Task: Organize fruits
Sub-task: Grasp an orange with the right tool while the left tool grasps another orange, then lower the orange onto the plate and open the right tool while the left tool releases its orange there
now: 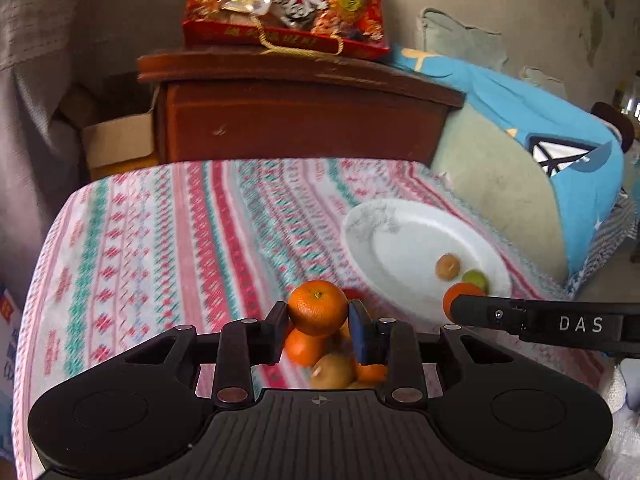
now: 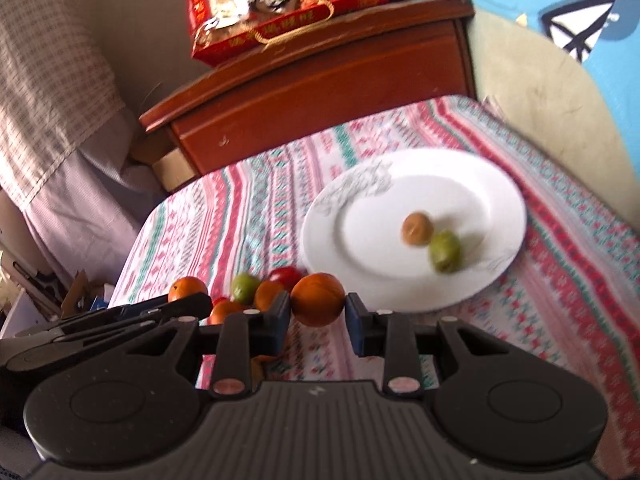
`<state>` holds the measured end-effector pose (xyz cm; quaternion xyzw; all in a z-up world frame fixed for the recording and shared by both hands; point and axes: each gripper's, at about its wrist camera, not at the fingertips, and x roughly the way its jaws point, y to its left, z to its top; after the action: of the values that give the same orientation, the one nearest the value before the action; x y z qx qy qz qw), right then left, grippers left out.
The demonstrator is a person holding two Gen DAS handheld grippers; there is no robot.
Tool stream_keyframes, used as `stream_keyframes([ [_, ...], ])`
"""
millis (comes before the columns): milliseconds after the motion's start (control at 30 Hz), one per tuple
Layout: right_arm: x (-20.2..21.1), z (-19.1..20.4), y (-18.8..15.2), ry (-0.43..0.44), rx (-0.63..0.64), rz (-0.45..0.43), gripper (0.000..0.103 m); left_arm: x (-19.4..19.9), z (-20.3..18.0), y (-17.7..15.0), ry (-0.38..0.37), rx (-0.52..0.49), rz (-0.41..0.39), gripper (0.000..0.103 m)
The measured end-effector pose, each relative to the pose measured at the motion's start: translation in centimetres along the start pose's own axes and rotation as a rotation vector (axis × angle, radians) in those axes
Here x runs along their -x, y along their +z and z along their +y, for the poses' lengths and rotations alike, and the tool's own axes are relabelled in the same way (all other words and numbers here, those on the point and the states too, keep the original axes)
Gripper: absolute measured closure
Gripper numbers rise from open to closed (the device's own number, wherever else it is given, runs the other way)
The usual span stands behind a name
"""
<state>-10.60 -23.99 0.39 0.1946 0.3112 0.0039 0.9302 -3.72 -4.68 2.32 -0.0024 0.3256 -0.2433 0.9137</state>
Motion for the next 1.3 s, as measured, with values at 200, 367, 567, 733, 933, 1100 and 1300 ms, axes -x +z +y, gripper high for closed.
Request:
stream_keyframes([
  [200,1.6,-2.4,2.9,-0.065,0.017,-0.049,0.073,-0.9,-1.5,2.2,-0.074,0.004,-0.011,0.073],
  [367,1.4,-5.1,4.4,-0.12,-0.001,-0.049,0.073,-2.8,-2.7,3.1,-0.099,-0.045,0.011,0.073],
  [567,-0.1,-7.1,4.6,-0.148,-0.083,-0.025,0.073,-4.9,-4.0,3.2,-0.121,-0.05,0.038,0.073],
  [733,-1.2,-8.0,4.6,-0.156,-0.128,-0.004,0.073,-6.8,-5.0,2.9,-0.139,-0.066,0.066,0.073],
  [933,-2.2,-8.7,4.6,-0.16,-0.159,0.016,0.072,-8.3,-5.6,2.8,-0.145,-0.071,0.088,0.073],
  [1100,-2.7,-8.4,4.8,-0.147,-0.163,0.012,0.069,-8.9,-5.8,3.0,-0.156,-0.065,0.092,0.071],
  [1300,-2.2,-7.3,5.3,-0.115,-0.137,-0.012,0.067,-7.3,-5.8,4.6,-0.149,-0.061,0.026,0.054],
])
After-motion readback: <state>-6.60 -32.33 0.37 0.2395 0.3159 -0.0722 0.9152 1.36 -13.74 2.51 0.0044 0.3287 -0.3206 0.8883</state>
